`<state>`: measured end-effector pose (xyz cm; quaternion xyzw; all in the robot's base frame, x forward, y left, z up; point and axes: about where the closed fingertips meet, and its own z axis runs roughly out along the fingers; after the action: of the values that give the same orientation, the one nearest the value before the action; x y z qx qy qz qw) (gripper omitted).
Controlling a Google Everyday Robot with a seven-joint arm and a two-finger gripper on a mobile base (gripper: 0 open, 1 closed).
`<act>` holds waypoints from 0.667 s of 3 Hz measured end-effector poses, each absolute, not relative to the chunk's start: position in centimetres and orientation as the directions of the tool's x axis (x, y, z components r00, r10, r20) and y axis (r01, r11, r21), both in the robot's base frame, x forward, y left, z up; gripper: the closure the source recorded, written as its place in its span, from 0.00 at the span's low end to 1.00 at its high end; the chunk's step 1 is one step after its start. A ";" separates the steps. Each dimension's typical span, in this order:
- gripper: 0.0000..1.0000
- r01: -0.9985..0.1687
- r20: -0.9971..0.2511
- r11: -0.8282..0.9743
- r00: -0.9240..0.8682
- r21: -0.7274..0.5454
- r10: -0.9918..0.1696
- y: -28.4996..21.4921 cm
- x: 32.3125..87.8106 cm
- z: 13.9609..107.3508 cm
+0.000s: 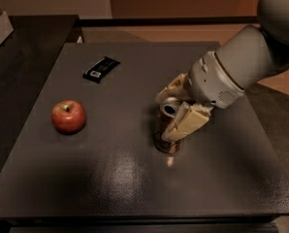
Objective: Move orange can near apple
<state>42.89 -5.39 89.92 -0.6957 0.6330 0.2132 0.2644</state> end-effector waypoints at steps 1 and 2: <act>0.64 -0.992 -0.633 -0.075 0.122 -0.101 -0.765 -4.6 43.0 90.3; 0.87 -0.989 -0.636 -0.103 0.148 -0.108 -0.757 -2.4 43.4 91.1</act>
Offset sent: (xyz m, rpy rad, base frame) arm 0.0115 0.0596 0.0212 0.0186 -0.0123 0.0795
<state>43.36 -2.36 91.12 -0.7098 0.6150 0.2185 0.2651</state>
